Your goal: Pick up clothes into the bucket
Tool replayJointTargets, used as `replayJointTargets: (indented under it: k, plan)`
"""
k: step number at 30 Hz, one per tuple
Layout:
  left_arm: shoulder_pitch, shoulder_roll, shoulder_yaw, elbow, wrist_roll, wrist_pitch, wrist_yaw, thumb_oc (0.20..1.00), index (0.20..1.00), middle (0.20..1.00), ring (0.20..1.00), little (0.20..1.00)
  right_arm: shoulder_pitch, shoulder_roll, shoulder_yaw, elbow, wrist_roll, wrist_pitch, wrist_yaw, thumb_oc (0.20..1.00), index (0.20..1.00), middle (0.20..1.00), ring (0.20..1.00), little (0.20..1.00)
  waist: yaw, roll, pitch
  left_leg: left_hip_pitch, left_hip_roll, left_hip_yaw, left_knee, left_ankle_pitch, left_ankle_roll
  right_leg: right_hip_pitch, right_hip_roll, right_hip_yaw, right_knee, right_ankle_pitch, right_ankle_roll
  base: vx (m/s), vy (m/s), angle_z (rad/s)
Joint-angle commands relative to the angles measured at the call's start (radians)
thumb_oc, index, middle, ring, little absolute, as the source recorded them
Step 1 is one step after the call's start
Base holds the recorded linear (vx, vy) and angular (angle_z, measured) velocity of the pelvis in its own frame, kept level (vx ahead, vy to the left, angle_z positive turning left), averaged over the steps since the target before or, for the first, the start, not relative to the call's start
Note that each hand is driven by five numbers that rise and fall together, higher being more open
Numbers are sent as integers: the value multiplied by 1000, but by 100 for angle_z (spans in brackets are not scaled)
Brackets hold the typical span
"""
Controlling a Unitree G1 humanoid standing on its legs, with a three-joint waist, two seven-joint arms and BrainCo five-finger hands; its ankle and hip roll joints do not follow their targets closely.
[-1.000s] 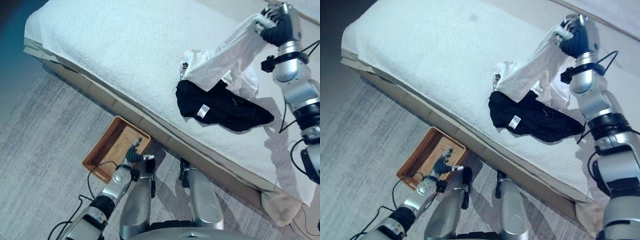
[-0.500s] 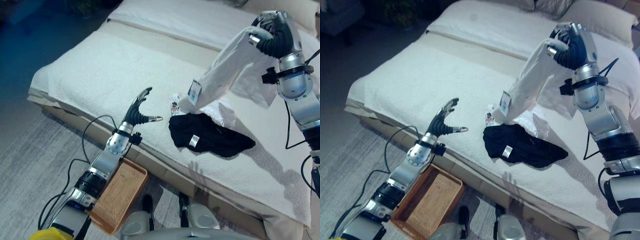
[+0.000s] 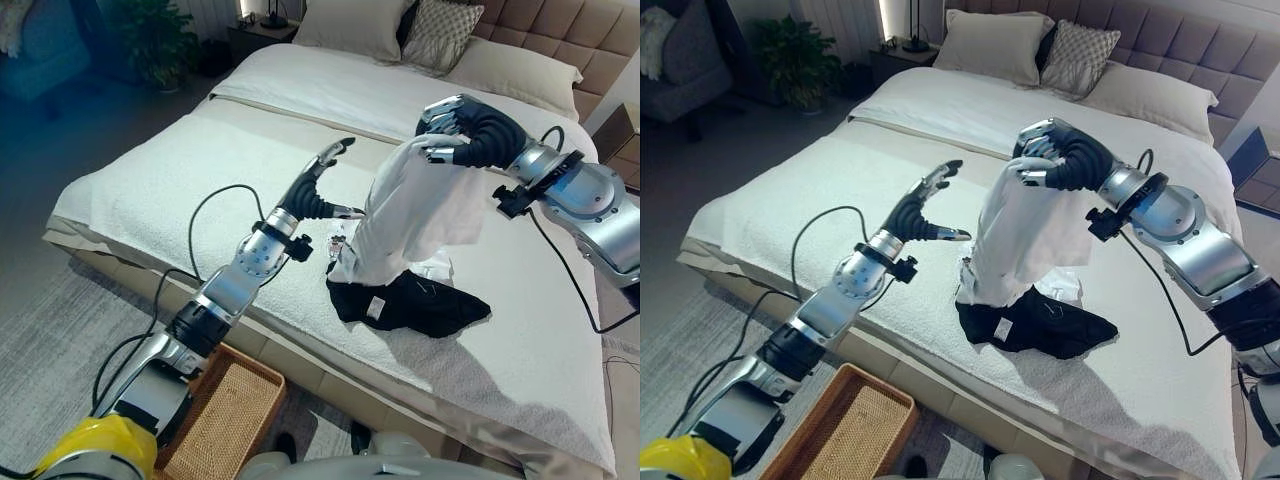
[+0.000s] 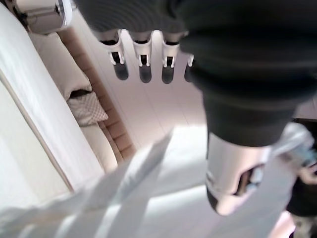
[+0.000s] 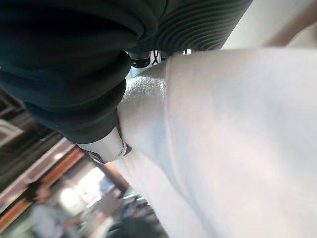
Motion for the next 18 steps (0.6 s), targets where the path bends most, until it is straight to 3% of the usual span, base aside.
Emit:
replayJointTargets:
  k: [1, 6, 9, 18]
  plan:
    - [-80, -43, -56, 96, 21, -15, -18, 1000, 1000, 1000, 1000, 1000, -80, 22, 17, -52, 110, -59, 5, 200, 200, 200, 200, 200, 8, -42, -83, -41, 33, 6, 82, -83, -48, 21, -61, 13, 29, -36, 69, 0, 0, 0]
    - [-113, -73, -122, 110, -62, -7, -76, 1000, 1000, 1000, 1000, 1000, -88, 52, 16, -93, 151, -67, 10, 200, 200, 200, 200, 200, 2, -37, -86, -36, 33, 5, 74, -80, -46, 24, -62, 11, 26, -35, 70, 0, 0, 0]
    - [-152, -98, -217, 102, -312, 23, -182, 1000, 1000, 1000, 1000, 1000, -76, 80, 12, -112, 173, -68, 2, 200, 200, 200, 200, 200, -8, -26, -90, -33, 31, 1, 72, -78, -45, 27, -62, 12, 27, -36, 71, 0, 0, 0]
    - [-215, -10, -416, 40, -694, 144, -362, 1000, 1000, 1000, 1000, 1000, -65, 72, 34, -124, 171, -65, -5, 200, 200, 200, 200, 200, -20, -11, -99, -29, 27, -4, 71, -75, -50, 37, -65, 6, 19, -33, 73, 0, 0, 0]
